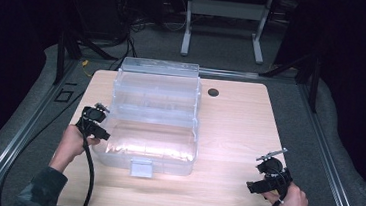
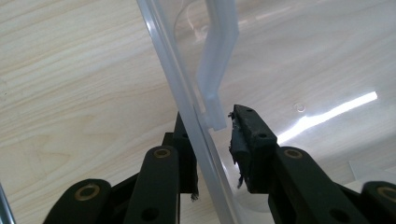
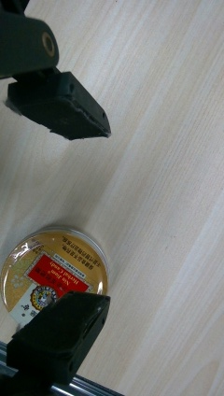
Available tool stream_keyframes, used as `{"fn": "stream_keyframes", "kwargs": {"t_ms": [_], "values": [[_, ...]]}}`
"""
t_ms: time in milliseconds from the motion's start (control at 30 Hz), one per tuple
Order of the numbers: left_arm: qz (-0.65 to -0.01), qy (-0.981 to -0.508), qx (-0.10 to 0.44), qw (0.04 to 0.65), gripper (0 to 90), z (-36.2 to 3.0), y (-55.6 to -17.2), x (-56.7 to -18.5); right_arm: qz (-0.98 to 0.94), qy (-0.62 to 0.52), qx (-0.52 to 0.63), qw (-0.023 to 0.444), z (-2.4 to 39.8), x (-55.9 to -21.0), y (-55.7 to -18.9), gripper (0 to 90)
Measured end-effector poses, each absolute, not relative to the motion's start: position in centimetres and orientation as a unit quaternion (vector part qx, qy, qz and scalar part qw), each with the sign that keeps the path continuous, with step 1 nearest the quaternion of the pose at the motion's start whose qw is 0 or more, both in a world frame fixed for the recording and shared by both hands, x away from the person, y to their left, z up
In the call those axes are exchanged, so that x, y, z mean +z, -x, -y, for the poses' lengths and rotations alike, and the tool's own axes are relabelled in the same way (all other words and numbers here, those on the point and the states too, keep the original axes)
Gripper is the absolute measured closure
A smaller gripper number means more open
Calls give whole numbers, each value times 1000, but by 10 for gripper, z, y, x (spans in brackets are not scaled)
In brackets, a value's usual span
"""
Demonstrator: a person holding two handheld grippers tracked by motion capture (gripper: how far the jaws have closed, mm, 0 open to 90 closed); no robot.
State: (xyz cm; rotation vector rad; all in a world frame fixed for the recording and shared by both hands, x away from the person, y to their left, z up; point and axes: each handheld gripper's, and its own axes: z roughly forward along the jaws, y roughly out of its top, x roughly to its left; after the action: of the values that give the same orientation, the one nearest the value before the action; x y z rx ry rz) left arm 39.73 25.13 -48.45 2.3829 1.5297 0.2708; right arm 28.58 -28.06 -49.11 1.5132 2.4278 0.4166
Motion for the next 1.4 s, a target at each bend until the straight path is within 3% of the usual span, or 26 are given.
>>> {"fn": "stream_keyframes", "kwargs": {"t_ms": [333, 367, 433, 700, 1400], "values": [[-508, -840, 95, 165, 673, -227, -387, -478, -833, -520, 143, 124, 281, -493, -286, 148], [-501, -843, 94, 173, 722, -226, -385, -475, -833, -520, 143, 124, 281, -493, -285, 148], [-489, -847, 66, 197, 711, -223, -381, -472, -832, -521, 143, 126, 282, -493, -285, 148], [-456, -868, 99, 172, 682, -199, -374, -471, -834, -519, 154, 108, 286, -493, -283, 148], [-421, -883, 98, 184, 668, -163, -371, -471, -826, -530, 147, 124, 292, -495, -284, 148]]}}
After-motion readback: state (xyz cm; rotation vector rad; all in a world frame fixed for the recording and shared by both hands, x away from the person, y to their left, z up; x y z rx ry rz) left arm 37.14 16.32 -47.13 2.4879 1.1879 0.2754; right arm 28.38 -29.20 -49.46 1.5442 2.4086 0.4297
